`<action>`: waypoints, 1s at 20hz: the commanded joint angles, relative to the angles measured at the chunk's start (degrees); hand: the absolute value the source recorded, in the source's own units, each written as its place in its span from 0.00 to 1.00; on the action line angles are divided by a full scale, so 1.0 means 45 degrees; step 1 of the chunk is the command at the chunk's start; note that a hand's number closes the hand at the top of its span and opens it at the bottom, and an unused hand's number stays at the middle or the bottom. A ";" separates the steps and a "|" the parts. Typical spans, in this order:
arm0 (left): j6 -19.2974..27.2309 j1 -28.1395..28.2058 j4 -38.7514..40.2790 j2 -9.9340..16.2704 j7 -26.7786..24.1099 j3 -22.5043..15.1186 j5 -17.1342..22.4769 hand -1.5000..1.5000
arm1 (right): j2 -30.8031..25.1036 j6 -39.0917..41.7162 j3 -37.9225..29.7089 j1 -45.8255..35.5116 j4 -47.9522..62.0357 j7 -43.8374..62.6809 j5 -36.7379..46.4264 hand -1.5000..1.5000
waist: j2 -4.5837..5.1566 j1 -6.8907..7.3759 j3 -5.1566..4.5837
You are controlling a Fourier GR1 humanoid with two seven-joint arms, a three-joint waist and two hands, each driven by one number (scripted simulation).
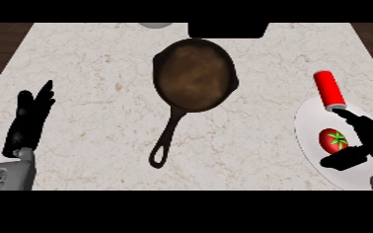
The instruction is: Pick the tomato from the plate and place it in the pan
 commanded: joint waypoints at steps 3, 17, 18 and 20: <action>-0.0391 -0.0073 0.0364 0.0277 -0.0214 0.0363 0.0067 0.50 | -0.0530 -0.1031 0.0425 0.0076 0.0935 -0.2005 0.1748 1.00 | 0.0010 0.0016 0.0005; 0.0002 -0.0158 0.0289 -0.0448 -0.0344 0.0193 -0.0426 0.50 | -0.1791 -0.0191 0.2018 -0.0978 0.0868 -0.6098 0.2882 1.00 | 0.0079 0.0078 0.0003; -0.0118 0.0167 -0.0248 -0.0536 -0.0091 -0.0032 -0.0437 0.50 | -0.1876 -0.0212 0.2671 -0.0905 0.0428 -0.6787 0.3133 1.00 | 0.0028 0.0216 0.0015; -0.0338 0.0059 0.0193 -0.0016 -0.0267 0.0496 -0.0247 0.50 | -0.1692 -0.0994 0.2700 -0.1027 0.0800 -0.7325 0.3504 1.00 | 0.0029 0.0087 0.0007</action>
